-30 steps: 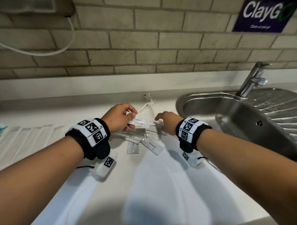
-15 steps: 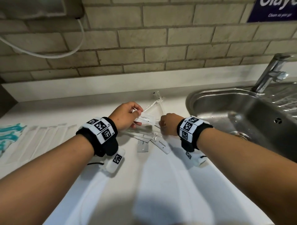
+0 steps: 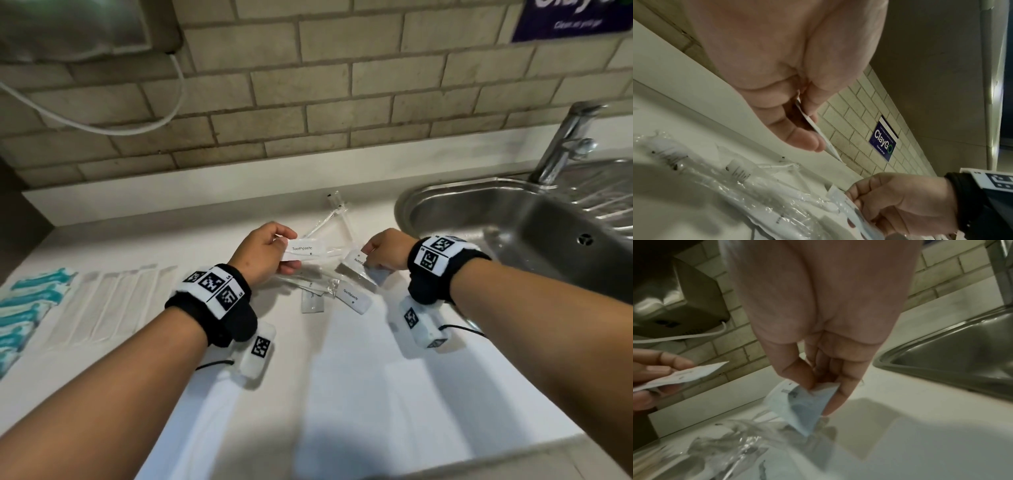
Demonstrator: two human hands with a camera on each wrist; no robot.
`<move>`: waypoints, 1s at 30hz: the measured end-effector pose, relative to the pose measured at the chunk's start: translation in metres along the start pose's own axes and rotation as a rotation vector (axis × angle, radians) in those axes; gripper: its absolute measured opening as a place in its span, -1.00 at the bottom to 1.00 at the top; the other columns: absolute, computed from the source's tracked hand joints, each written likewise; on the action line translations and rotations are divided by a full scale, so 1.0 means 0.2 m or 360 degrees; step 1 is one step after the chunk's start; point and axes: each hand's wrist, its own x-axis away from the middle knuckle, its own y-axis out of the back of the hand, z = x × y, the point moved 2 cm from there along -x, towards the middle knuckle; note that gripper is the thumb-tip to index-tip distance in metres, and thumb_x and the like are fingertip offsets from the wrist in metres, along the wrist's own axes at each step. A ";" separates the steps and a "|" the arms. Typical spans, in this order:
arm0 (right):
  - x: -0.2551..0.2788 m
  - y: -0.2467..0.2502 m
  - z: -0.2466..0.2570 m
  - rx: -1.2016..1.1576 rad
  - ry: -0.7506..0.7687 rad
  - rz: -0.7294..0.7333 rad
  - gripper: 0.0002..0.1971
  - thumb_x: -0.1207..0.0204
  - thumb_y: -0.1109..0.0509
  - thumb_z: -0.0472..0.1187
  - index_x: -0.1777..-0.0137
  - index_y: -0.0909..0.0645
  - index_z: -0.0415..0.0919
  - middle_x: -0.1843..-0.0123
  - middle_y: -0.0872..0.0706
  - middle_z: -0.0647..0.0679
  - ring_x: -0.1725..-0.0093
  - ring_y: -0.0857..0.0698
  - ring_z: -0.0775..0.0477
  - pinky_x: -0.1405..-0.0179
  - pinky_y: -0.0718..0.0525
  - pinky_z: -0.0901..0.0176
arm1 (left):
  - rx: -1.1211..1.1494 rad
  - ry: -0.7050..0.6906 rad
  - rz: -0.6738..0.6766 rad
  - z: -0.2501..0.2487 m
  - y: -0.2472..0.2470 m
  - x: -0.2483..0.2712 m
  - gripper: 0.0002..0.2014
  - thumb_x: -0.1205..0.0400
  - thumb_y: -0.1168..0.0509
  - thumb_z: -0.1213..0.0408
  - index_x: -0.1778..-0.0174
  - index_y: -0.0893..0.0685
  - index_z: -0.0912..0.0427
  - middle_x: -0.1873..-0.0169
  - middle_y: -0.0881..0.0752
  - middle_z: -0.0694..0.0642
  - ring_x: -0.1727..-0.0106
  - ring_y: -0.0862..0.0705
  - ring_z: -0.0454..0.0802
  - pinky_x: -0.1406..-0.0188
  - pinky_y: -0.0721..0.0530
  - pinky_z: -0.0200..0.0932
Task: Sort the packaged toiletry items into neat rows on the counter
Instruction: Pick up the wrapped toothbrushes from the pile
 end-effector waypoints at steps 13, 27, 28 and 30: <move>0.24 -0.07 0.05 -0.0416 0.0149 0.0027 -0.67 -0.43 -0.37 -0.47 -0.14 -0.44 -0.20 0.33 -0.62 -0.16 0.41 -0.61 -0.10 0.30 -0.71 0.02 | 0.0099 0.0074 -0.0037 0.04 0.04 0.24 -0.83 -0.75 -0.08 0.46 -0.15 -0.55 0.26 0.03 -0.64 0.21 0.29 -0.78 0.07 0.34 -0.77 -0.22; 0.28 -0.13 0.44 -0.1302 0.0393 -0.0200 -0.83 -0.48 -0.41 -0.52 0.14 -0.50 -0.28 0.37 -0.68 -0.19 0.56 -0.65 -0.03 0.57 -0.56 0.35 | 0.0126 0.0116 0.0070 0.01 0.04 0.17 -0.69 -0.66 0.03 0.59 -0.02 -0.55 0.17 0.16 -0.67 0.14 0.29 -0.78 0.06 0.16 -0.81 -0.05; 0.27 -0.13 0.42 -0.1256 0.0359 -0.0196 -0.82 -0.47 -0.44 -0.49 0.15 -0.51 -0.27 0.41 -0.69 -0.14 0.60 -0.63 0.05 0.65 -0.45 0.44 | 0.0166 0.0132 0.0057 0.00 0.03 0.16 -0.69 -0.65 0.03 0.61 -0.07 -0.55 0.21 0.18 -0.65 0.13 0.29 -0.78 0.08 0.16 -0.81 -0.05; 0.25 -0.15 0.38 -0.1018 0.0265 -0.0174 -0.82 -0.42 -0.53 -0.37 0.13 -0.56 -0.21 0.41 -0.69 -0.05 0.53 -0.58 0.10 0.64 -0.40 0.43 | 0.0249 0.0162 0.0036 0.00 0.05 0.13 -0.66 -0.62 0.02 0.64 -0.12 -0.55 0.25 0.22 -0.61 0.12 0.29 -0.76 0.13 0.09 -0.80 0.01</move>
